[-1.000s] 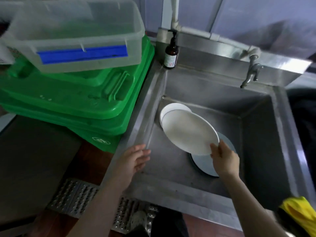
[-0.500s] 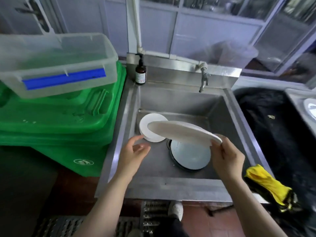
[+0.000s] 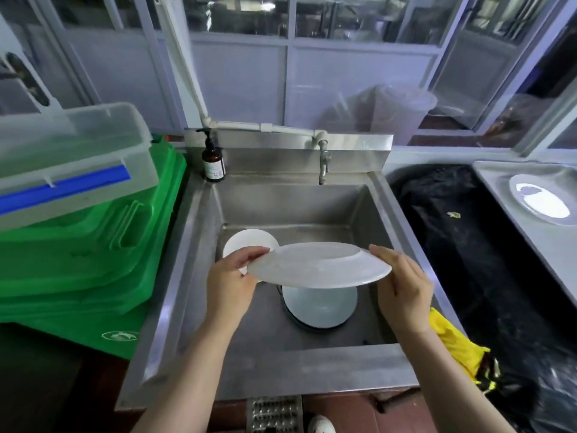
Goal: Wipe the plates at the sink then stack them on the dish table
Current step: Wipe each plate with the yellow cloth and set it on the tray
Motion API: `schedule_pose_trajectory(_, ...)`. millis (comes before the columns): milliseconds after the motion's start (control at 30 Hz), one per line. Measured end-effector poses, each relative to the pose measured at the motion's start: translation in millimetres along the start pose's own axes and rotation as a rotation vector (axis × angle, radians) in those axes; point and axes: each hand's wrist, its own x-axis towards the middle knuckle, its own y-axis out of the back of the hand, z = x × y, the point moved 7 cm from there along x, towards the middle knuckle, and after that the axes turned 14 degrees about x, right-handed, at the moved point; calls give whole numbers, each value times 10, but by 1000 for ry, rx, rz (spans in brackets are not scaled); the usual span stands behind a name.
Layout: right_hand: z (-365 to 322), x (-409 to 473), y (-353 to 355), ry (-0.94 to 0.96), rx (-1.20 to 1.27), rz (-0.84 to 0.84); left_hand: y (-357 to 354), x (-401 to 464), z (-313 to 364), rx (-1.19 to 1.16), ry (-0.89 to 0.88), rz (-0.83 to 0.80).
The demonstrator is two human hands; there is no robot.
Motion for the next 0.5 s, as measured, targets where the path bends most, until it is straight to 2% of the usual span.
schedule_pose_trajectory(100,342,28,203,-101,52,-2,-335,-13,159,-41,29,-71)
schedule_pose_trajectory(367,1333,-91,337,-569,184,-128,-926,24,295,224,24,-145)
schedule_pose_trajectory(500,1563,-142,298,-698,323,-167,-1106,-24,285,87,127,-228)
